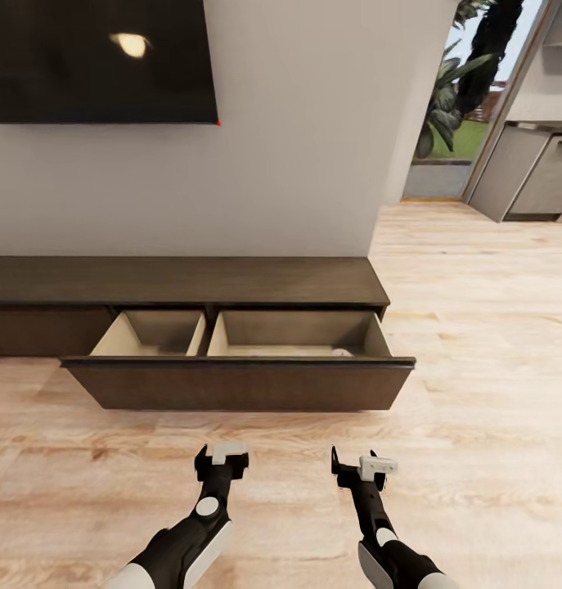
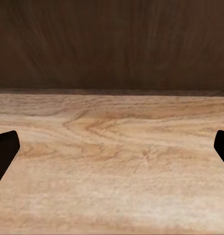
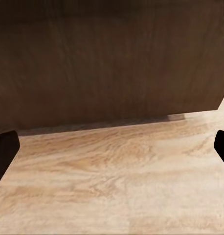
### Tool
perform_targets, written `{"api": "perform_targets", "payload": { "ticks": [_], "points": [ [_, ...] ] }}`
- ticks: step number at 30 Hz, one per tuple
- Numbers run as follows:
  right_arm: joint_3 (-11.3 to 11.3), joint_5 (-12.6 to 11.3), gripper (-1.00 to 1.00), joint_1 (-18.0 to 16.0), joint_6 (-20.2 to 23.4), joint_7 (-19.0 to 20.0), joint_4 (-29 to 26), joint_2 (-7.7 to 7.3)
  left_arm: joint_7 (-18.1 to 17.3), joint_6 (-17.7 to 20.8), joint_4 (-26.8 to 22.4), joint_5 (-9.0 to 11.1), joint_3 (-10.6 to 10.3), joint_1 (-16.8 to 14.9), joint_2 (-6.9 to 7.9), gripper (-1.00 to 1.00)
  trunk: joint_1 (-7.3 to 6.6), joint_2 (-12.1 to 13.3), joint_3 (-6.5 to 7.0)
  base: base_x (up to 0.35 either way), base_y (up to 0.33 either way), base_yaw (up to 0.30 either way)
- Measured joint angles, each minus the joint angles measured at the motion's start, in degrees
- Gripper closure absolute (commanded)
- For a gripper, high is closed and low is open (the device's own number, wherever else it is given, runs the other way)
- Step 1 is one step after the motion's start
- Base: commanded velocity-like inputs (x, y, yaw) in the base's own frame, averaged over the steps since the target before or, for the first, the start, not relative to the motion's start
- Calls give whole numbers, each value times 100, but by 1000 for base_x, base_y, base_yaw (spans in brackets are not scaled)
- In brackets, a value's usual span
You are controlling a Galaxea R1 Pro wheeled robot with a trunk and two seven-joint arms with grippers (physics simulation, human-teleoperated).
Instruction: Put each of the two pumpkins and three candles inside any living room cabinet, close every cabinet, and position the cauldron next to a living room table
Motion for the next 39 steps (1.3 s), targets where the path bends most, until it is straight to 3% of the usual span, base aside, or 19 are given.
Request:
{"api": "perform_targets", "payload": {
  "ticks": [11, 18, 29, 39],
  "points": [
    [-13, -9, -100, 0, 85, -14, 51, 0, 21, -2, 3, 6, 1, 0, -4, -100, 0, 0, 0, 303, 139, 0],
    [-17, -499, -100, 0, 472, 2, 38, -4, 24, -17, 22, 4, -4, 0, -4, -100, 1, 0, 0, 179, 39, 0],
    [-9, -570, -100, 0, 487, 9, 19, 0, 37, -41, 56, 18, -8, 0, -3, -100, 3, 0, 0, 110, 1, 0],
    [-8, -568, -100, 0, 455, 18, 10, 0, 8, -47, 45, 18, -6, 0, -7, -100, 222, -399, -179, 1, 0, 0]
  ]
}}
